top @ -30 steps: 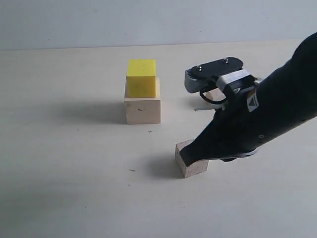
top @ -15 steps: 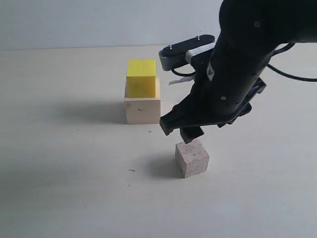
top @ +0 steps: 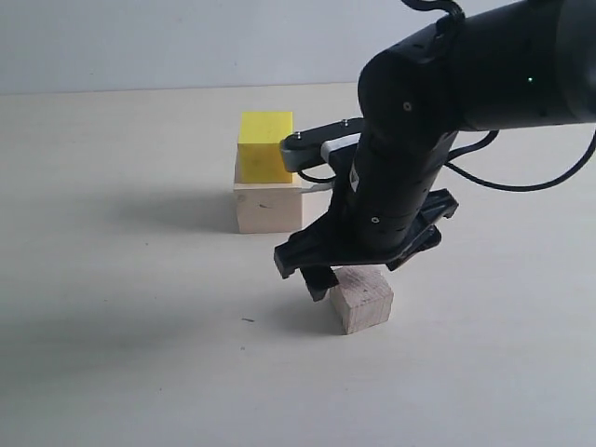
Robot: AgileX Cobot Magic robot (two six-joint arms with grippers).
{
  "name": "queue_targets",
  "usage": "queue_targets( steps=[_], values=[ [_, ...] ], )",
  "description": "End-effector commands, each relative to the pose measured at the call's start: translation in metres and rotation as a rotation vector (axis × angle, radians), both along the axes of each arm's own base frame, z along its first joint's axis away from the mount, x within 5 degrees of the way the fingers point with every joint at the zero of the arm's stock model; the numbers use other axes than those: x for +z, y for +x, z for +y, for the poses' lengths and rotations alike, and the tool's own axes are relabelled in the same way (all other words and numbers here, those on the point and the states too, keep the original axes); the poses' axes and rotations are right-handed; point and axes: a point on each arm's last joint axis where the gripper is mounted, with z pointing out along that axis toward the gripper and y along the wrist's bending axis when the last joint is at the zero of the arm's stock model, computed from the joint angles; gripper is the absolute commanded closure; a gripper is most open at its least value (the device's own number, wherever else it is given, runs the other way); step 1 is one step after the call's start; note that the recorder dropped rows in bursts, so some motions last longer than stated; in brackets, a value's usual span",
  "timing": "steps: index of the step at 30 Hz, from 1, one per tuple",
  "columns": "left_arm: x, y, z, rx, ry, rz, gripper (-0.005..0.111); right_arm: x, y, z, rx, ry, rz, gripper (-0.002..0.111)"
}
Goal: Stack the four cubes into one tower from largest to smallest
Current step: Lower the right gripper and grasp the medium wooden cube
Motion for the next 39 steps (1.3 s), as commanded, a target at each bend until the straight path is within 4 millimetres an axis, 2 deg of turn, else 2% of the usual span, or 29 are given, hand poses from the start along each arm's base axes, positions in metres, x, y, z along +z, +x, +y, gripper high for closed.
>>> queue_targets(
  steps=[1, 7, 13, 33, 39],
  values=[
    [-0.001, -0.001, 0.0, 0.001, -0.011, -0.001, 0.107, -0.007, 0.004, 0.004, -0.029, 0.005, -0.003, 0.028],
    [-0.001, -0.001, 0.0, 0.001, -0.011, -0.001, 0.107, -0.017, 0.005, 0.003, -0.026, -0.021, 0.013, 0.029],
    [-0.001, -0.001, 0.0, 0.0, -0.01, -0.002, 0.107, -0.016, 0.011, -0.003, -0.057, -0.062, -0.027, 0.029],
    [-0.001, -0.001, 0.0, -0.001, -0.008, -0.003, 0.107, -0.017, 0.013, 0.0, -0.055, -0.031, -0.056, 0.03],
    [-0.001, -0.001, 0.0, -0.001, -0.008, -0.003, 0.107, -0.028, 0.014, 0.001, -0.055, -0.056, -0.027, 0.03]
  ],
)
